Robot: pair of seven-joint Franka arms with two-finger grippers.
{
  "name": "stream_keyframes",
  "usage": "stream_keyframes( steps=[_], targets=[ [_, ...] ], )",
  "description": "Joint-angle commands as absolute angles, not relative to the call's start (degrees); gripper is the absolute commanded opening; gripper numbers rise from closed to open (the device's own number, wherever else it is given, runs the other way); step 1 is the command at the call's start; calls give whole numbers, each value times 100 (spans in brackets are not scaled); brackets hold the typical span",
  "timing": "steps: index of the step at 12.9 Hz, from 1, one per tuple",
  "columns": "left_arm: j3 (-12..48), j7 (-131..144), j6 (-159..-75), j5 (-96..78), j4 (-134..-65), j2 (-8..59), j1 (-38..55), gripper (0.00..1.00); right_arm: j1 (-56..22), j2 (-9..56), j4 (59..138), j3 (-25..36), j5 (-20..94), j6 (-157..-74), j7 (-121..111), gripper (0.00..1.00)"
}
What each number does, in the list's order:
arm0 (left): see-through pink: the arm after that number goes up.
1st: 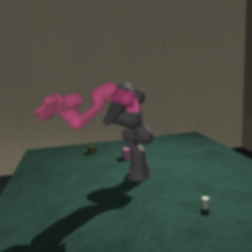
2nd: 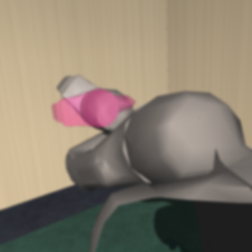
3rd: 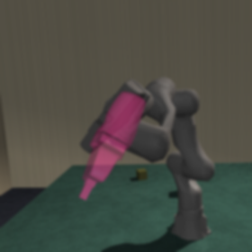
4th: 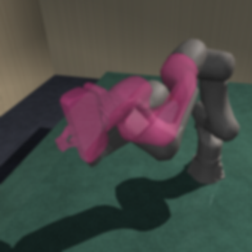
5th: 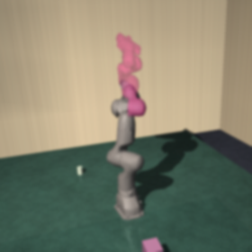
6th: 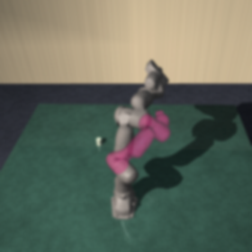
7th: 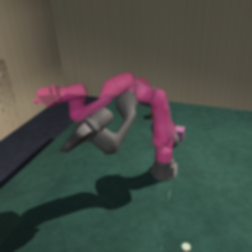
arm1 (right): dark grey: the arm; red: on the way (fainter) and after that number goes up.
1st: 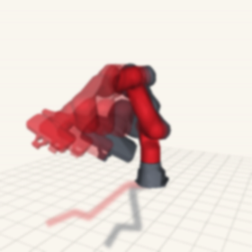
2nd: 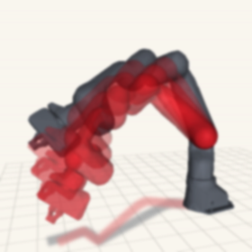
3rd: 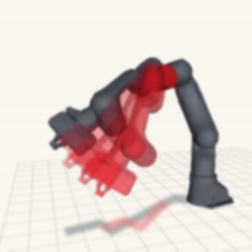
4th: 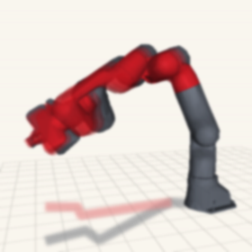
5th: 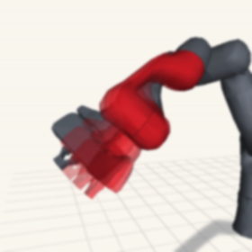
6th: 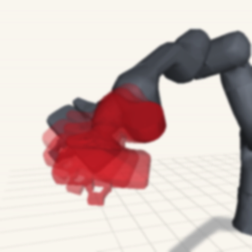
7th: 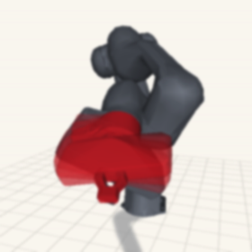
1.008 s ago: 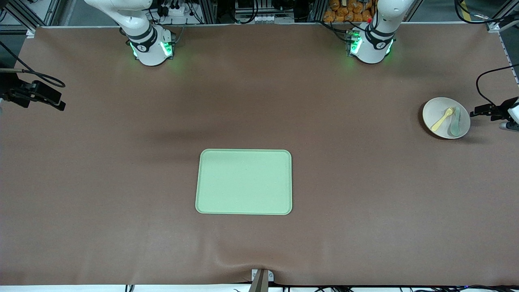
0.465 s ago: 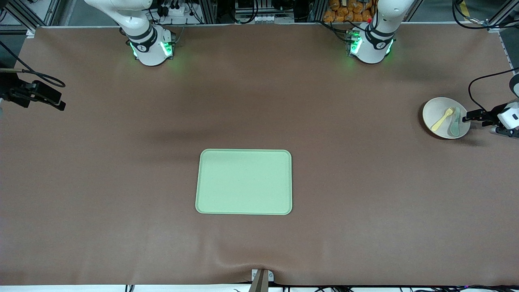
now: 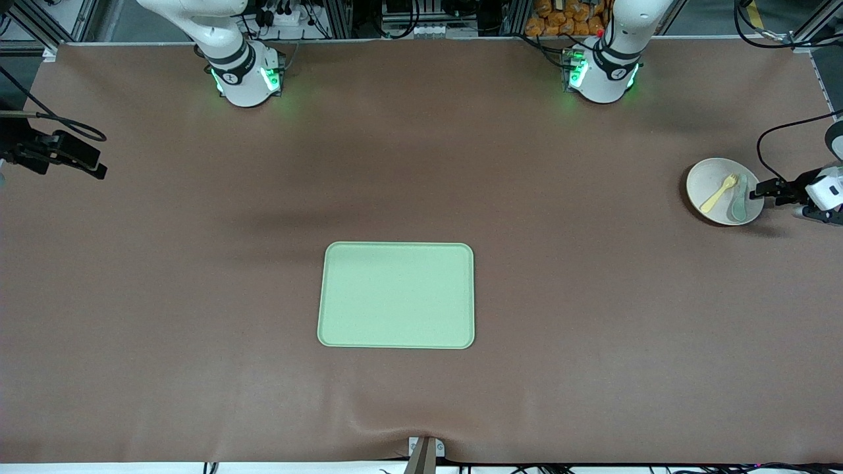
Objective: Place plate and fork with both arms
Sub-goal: 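Close the left gripper on the plate rim and lift it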
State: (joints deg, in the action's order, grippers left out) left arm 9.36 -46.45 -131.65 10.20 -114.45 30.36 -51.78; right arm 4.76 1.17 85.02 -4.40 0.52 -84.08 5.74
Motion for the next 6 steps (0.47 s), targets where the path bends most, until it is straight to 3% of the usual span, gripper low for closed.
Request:
stream_keyframes(
  steps=[1,3,6],
  targets=[
    [976,-4729,-13219,1169,-11408,3094,-5238,39,562,88,8499,-492,70,-8367,536,100],
    [984,-4798,-13219,1178,-11408,3085,-5212,3,554,79,8499,-492,70,-8358,536,100],
    [1072,-5054,-13184,1169,-11399,3032,-5177,0,571,88,8499,-492,70,-8350,527,100]
  ],
)
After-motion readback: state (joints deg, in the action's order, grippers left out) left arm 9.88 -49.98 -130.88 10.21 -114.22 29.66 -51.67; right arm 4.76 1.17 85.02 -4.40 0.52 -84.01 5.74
